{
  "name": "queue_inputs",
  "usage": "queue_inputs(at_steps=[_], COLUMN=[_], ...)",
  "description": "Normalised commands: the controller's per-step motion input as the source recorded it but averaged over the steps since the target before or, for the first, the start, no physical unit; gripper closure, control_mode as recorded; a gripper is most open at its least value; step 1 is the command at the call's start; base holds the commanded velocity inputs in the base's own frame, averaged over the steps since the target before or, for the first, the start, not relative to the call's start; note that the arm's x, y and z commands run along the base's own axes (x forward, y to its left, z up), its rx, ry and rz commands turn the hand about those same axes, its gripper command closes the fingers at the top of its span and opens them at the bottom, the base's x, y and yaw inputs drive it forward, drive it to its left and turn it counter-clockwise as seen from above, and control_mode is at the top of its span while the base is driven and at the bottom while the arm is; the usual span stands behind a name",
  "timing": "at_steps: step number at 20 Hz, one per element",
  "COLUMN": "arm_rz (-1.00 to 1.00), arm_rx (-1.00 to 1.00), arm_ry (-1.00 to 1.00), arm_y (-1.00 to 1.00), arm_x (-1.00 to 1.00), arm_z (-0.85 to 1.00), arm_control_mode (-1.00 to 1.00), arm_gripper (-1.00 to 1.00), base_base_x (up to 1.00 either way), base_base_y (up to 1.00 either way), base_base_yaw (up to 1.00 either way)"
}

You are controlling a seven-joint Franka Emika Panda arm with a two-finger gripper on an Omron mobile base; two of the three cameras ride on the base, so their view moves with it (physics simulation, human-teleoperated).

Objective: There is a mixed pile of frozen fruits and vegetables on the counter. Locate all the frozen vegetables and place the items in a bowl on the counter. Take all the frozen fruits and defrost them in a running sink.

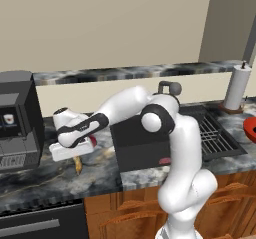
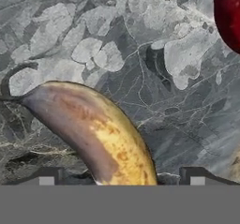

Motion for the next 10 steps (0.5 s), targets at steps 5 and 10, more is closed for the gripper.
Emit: queue_inputs(at_steps=[5, 10], arm_rz=[-0.01, -0.01], arm_rx=[0.02, 0.01], arm_ry=[-0.01, -0.07], arm_y=[0.02, -0.02], arm_x=[-0.01, -0.14], arm_z=[-0.28, 0.02], arm_control_mode=[-1.0, -1.0], arm_gripper=[1.0, 1.0], base_base_x=[0.0, 0.0], base_base_y=[0.0, 0.0], base_base_yaw=[0.0, 0.0])
